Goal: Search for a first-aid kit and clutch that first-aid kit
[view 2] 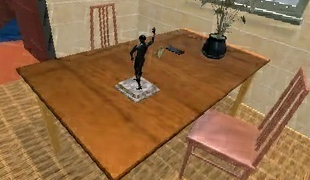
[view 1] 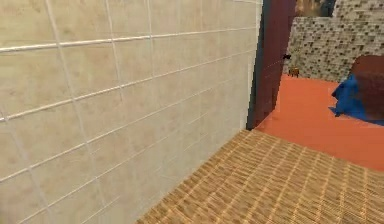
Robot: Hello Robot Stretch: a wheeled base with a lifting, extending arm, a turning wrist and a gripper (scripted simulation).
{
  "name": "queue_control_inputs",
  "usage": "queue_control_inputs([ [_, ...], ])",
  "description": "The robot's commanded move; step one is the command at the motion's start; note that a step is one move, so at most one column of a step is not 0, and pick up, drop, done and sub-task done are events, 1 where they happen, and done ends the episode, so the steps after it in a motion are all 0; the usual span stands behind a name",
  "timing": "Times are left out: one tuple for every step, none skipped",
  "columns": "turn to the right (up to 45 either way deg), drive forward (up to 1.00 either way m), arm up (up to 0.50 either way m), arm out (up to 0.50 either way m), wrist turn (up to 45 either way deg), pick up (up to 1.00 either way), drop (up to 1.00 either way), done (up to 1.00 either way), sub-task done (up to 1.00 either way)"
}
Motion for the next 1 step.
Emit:
queue_control_inputs([
  [0.0,0.05,0.0,0.0,0.0,0.0,0.0,0.0,0.0],
])
